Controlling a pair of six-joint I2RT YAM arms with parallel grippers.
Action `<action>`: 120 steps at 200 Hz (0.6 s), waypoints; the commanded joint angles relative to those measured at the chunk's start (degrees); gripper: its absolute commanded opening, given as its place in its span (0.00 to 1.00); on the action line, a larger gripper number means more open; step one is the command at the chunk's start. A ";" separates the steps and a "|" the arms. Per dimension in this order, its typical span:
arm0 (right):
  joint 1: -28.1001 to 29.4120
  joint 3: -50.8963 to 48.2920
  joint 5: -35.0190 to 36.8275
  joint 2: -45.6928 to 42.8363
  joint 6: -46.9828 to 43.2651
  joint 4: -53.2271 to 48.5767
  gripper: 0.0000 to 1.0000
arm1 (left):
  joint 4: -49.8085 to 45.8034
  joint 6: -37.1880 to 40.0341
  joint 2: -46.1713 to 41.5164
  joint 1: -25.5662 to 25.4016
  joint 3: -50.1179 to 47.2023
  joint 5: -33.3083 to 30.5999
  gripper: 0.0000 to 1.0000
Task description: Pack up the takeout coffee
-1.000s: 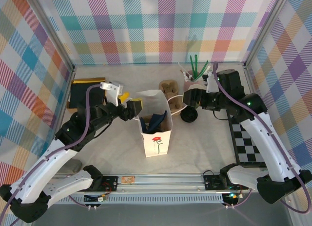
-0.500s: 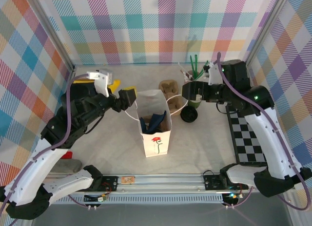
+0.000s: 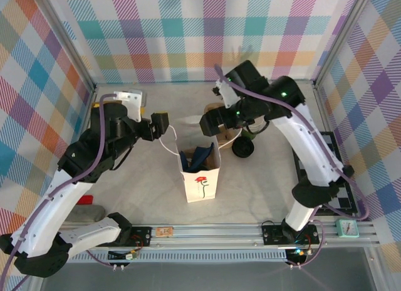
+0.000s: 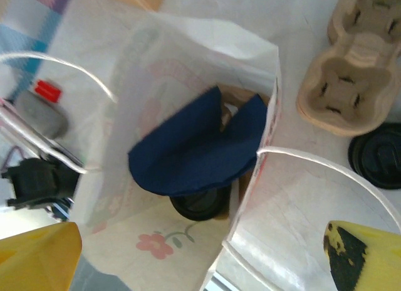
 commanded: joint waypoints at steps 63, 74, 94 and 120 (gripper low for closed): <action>3.47 6.68 6.21 5.47 2.55 -10.15 0.99 | -1.21 -2.58 -2.49 3.60 -3.59 -1.68 0.77; 3.60 6.98 6.82 5.71 3.01 -10.64 0.99 | -1.14 -3.13 -2.65 3.91 -4.21 -2.18 0.77; 3.77 6.98 7.35 5.94 4.12 -11.16 0.99 | 1.04 -4.42 -3.84 4.07 -6.99 -1.93 0.77; 4.28 6.98 8.27 5.99 5.38 -11.70 0.99 | 2.84 -4.85 -4.40 4.13 -9.49 -2.01 0.77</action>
